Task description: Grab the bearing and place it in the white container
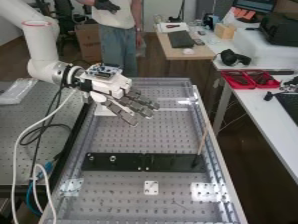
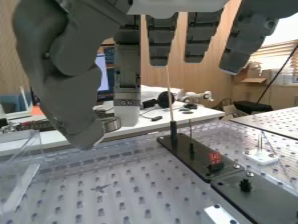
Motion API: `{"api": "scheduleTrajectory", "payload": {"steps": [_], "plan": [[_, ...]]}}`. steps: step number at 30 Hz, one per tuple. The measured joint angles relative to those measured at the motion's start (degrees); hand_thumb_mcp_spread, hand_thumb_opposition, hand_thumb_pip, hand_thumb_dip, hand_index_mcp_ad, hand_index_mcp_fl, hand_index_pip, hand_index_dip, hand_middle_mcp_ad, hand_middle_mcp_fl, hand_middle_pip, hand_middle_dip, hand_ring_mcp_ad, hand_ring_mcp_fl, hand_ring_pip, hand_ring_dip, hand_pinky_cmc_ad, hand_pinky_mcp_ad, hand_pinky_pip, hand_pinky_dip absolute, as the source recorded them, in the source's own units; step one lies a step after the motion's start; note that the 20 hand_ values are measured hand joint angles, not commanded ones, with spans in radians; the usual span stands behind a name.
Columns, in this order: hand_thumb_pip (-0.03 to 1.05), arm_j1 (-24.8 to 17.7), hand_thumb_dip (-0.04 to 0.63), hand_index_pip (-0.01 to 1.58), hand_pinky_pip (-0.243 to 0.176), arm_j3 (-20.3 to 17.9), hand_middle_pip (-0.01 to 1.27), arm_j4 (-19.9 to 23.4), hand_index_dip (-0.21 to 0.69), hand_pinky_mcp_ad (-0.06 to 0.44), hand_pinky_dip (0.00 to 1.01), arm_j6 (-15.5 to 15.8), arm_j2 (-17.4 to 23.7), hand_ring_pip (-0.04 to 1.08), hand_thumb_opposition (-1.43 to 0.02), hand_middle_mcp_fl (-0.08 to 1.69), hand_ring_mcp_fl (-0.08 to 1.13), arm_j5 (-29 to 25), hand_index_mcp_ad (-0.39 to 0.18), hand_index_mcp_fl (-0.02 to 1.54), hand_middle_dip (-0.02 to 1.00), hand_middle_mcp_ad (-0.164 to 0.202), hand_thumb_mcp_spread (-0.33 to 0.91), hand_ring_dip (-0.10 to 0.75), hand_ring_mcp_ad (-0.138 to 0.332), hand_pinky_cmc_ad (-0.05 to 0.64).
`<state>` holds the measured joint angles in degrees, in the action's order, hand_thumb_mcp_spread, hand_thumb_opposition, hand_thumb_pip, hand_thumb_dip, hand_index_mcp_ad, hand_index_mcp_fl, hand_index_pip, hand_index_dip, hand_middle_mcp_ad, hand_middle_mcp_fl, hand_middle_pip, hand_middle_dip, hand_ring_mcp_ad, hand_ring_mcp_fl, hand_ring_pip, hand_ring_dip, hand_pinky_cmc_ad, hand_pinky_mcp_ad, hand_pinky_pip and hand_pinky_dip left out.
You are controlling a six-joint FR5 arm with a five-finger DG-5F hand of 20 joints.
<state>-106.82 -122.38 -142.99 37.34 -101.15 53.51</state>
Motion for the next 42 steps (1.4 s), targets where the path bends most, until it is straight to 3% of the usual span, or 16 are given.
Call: {"api": "scheduleTrajectory", "payload": {"steps": [12, 23, 42], "plan": [[0.58, -6.7, 0.300, 1.48, -0.059, -4.1, 0.12, 0.8, 0.215, 0.279, 0.22, -0.6, 3.7, 0.10, -0.86, 0.01, 0.00, -3.5, -0.056, 0.24, 0.19, 0.042, 0.39, 0.080, 0.131, 0.344], [0.58, -9.4, 0.297, 1.48, -0.059, -9.6, 0.12, 2.3, 0.215, 0.283, 0.22, -3.0, 6.7, 0.10, -0.86, 0.01, 0.00, 3.6, -0.056, 0.25, 0.19, 0.044, 0.39, 0.080, 0.131, 0.344], [0.58, -13.9, 0.300, 1.48, -0.059, -12.9, 0.12, 1.3, 0.215, 0.279, 0.23, -4.8, 9.5, 0.10, -0.86, 0.02, 0.00, 9.1, -0.052, 0.25, 0.19, 0.044, 0.39, 0.080, 0.131, 0.344]]}}
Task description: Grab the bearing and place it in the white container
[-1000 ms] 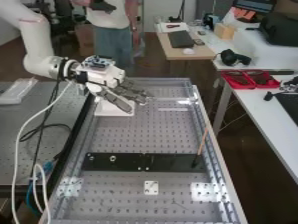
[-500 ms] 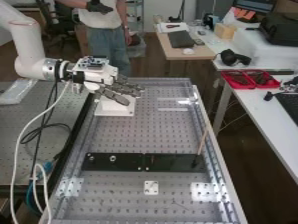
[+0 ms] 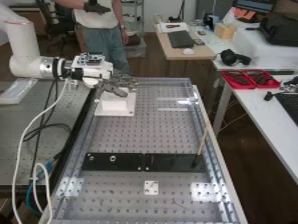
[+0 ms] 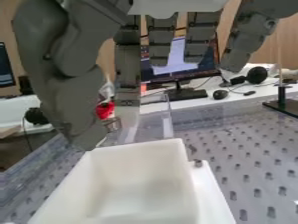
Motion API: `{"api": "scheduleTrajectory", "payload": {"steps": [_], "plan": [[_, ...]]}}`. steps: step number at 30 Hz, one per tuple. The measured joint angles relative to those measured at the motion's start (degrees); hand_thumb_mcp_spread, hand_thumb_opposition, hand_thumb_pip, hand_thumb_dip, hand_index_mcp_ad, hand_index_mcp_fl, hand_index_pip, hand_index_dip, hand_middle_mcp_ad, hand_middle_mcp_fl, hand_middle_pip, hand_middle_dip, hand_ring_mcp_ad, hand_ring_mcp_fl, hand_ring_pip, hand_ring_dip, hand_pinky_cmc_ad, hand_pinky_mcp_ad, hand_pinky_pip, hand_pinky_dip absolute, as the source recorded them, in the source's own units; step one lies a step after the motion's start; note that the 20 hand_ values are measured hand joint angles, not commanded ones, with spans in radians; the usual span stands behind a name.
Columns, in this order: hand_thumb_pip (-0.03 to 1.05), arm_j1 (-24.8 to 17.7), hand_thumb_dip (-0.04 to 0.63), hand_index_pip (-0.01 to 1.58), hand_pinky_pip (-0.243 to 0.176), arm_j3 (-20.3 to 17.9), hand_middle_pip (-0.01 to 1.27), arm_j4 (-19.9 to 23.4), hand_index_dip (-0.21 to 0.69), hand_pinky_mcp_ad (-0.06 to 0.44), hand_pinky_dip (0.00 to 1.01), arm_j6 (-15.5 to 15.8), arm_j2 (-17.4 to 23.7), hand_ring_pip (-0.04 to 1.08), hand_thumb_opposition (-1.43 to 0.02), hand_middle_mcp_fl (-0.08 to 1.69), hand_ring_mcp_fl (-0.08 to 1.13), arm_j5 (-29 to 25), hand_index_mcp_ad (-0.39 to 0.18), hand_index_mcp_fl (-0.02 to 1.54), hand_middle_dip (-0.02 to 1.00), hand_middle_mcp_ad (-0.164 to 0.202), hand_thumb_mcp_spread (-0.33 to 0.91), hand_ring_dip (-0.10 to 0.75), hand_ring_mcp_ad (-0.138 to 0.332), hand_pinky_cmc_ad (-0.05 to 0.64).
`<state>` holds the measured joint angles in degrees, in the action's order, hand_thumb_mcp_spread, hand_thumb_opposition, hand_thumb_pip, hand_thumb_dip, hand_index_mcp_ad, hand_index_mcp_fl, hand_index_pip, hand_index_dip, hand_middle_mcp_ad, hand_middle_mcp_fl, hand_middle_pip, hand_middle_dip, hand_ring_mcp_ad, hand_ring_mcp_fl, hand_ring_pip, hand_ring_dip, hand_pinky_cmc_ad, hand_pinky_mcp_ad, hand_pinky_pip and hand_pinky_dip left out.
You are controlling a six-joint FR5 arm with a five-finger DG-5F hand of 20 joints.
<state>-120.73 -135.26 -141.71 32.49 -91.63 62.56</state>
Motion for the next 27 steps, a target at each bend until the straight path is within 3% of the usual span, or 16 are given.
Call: {"api": "scheduleTrajectory", "payload": {"steps": [14, 20, 25, 27], "plan": [[0.58, -0.7, 0.300, 1.47, -0.059, -0.2, 0.12, 0.1, 0.215, 0.283, 0.23, -1.0, -0.8, 0.10, -0.86, 0.02, 0.00, -0.3, -0.056, 0.23, 0.19, 0.044, 0.39, 0.080, 0.131, 0.344], [0.65, -0.4, 0.300, 1.42, -0.059, 0.0, 0.13, -0.1, 0.215, 0.279, 0.25, -1.4, -1.2, 0.10, -0.85, 0.03, 0.00, -0.5, -0.072, 0.07, 0.19, 0.044, 0.38, 0.080, 0.131, 0.344], [0.65, -0.1, 0.300, 1.40, -0.063, 0.5, 0.12, -0.5, 0.215, 0.279, 0.30, -1.4, -1.4, 0.10, -0.82, 0.02, 0.00, -0.6, -0.070, 0.00, 0.19, 0.044, 0.36, 0.080, 0.131, 0.344], [0.69, 0.1, 0.298, 1.39, -0.063, 0.7, 0.12, -0.7, 0.215, 0.279, 0.31, -1.4, -1.5, 0.10, -0.82, 0.02, 0.00, -0.6, -0.070, 0.01, 0.19, 0.044, 0.35, 0.080, 0.131, 0.344]]}}
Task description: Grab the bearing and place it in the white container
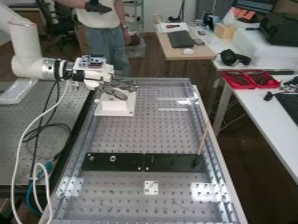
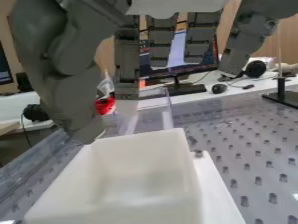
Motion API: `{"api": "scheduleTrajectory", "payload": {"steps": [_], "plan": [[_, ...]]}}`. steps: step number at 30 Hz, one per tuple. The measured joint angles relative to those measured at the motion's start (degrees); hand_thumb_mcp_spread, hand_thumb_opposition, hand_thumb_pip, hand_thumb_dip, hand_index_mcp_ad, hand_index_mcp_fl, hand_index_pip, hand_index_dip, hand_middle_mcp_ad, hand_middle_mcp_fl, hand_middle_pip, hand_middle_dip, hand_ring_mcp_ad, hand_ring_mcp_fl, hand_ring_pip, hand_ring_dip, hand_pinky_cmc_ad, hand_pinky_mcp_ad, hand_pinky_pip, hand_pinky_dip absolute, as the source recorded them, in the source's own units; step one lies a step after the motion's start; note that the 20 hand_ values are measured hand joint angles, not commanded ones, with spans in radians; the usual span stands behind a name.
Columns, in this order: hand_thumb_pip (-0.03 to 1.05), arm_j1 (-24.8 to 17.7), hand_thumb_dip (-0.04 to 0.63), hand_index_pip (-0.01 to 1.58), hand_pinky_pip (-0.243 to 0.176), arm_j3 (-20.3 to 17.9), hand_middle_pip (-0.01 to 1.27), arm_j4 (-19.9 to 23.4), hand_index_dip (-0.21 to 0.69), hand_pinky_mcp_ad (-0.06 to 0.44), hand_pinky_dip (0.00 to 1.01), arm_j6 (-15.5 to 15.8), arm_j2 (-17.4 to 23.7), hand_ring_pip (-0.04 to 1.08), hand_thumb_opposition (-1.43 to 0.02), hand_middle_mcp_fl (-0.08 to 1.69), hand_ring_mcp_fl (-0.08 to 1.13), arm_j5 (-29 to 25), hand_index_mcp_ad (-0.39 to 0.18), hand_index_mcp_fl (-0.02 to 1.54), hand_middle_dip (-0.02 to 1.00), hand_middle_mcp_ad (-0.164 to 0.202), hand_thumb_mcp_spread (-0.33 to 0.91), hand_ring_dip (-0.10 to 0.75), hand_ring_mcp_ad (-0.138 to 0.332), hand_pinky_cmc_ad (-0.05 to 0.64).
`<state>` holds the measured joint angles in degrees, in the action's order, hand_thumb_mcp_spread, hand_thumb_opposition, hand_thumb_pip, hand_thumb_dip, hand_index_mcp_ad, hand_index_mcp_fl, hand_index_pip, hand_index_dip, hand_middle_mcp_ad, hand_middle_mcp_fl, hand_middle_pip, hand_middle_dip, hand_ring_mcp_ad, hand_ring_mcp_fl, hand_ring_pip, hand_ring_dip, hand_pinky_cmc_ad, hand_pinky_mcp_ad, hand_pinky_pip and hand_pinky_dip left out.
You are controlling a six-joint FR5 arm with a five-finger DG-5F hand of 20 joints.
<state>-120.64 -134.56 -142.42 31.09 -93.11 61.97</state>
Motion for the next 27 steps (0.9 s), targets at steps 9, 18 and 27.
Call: {"api": "scheduleTrajectory", "payload": {"steps": [9, 18, 27], "plan": [[0.70, 4.2, 0.298, 1.29, -0.075, 2.4, 0.12, -2.1, 0.204, 0.279, 0.35, 1.2, 2.1, 0.09, -0.82, 0.02, 0.00, 0.2, -0.070, 0.00, 0.19, 0.044, 0.32, 0.080, 0.131, 0.347], [0.58, 13.2, 0.253, 0.46, -0.077, 10.4, 0.13, -4.9, 0.164, 0.284, 0.37, 4.4, 3.4, 0.10, -0.80, 0.02, 0.00, 4.9, -0.068, 0.02, 0.20, 0.052, 0.28, 0.084, 0.129, 0.367], [0.58, 17.9, 0.236, 0.18, -0.075, 20.2, 0.13, -8.6, 0.127, 0.309, 0.37, 5.9, -0.2, 0.10, -0.79, 0.02, 0.00, 7.9, -0.072, 0.03, 0.20, 0.052, 0.28, 0.087, 0.133, 0.386]]}}
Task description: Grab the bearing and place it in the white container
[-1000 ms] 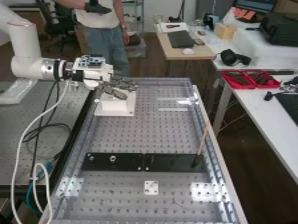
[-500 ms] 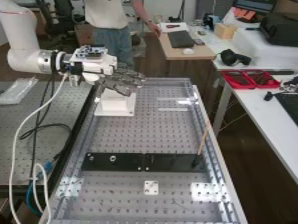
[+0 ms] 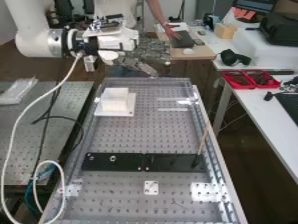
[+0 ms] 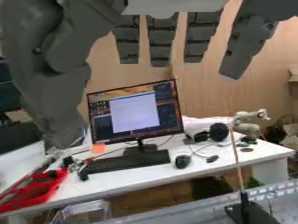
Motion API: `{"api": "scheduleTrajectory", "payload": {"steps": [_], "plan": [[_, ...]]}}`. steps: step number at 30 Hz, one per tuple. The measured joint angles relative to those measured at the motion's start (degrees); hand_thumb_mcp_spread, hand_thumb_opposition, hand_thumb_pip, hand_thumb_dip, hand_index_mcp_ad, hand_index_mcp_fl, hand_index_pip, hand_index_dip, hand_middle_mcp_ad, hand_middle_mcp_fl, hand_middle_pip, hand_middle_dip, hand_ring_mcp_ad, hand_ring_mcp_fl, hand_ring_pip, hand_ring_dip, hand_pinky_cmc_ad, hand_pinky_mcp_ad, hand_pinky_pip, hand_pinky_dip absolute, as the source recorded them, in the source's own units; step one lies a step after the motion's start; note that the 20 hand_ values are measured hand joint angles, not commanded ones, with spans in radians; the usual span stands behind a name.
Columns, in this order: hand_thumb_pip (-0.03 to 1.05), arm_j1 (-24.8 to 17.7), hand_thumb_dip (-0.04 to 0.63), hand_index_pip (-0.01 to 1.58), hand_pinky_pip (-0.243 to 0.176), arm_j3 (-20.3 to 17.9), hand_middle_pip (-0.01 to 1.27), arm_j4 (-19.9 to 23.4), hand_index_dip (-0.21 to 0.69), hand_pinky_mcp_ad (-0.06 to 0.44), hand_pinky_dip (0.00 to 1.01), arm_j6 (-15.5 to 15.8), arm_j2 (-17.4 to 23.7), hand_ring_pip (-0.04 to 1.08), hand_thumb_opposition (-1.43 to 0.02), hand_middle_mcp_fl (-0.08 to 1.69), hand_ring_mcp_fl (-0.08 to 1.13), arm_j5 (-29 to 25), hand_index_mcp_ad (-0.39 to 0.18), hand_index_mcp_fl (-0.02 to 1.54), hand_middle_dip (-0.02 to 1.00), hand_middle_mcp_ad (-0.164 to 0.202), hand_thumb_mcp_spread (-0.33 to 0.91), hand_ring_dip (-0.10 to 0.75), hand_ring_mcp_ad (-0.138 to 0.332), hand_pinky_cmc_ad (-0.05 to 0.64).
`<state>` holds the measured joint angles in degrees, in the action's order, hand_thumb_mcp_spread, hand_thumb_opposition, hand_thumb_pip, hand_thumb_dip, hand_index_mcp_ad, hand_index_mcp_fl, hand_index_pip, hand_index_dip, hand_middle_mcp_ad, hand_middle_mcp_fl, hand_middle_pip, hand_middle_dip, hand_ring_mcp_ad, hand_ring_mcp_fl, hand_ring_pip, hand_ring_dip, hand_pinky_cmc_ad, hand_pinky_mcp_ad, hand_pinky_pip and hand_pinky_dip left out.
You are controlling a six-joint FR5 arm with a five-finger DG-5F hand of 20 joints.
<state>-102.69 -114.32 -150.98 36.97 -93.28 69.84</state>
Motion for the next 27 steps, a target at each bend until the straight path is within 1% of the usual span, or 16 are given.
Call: {"api": "scheduleTrajectory", "payload": {"steps": [2, 5, 8, 21, 27], "plan": [[0.58, 0.8, 0.220, 0.16, -0.079, 2.0, 0.13, -1.0, 0.117, 0.309, 0.37, -0.2, -0.5, 0.10, -0.79, 0.02, 0.00, 0.4, -0.072, 0.04, 0.20, 0.052, 0.28, 0.089, 0.133, 0.379], [0.58, 1.5, 0.220, 0.15, -0.079, 3.7, 0.12, -1.9, 0.108, 0.312, 0.37, -0.3, -0.8, 0.10, -0.79, 0.02, 0.00, 1.1, -0.070, 0.04, 0.20, 0.052, 0.28, 0.096, 0.129, 0.398], [0.58, 2.7, 0.220, 0.14, -0.079, 5.6, 0.12, -3.6, 0.108, 0.312, 0.37, 0.0, -1.3, 0.10, -0.79, 0.02, 0.00, 2.3, -0.070, 0.04, 0.20, 0.054, 0.28, 0.096, 0.133, 0.394], [0.58, 7.5, 0.220, 0.12, -0.079, 9.1, 0.13, -8.2, 0.101, 0.316, 0.37, 0.0, -3.0, 0.10, -0.79, 0.02, 0.00, 9.0, -0.070, 0.05, 0.20, 0.054, 0.28, 0.096, 0.133, 0.394], [0.58, 8.9, 0.220, 0.12, -0.075, 10.2, 0.13, -9.5, 0.101, 0.316, 0.37, 1.0, -3.5, 0.10, -0.79, 0.02, 0.00, 11.9, -0.070, 0.05, 0.20, 0.054, 0.28, 0.096, 0.133, 0.398]]}}
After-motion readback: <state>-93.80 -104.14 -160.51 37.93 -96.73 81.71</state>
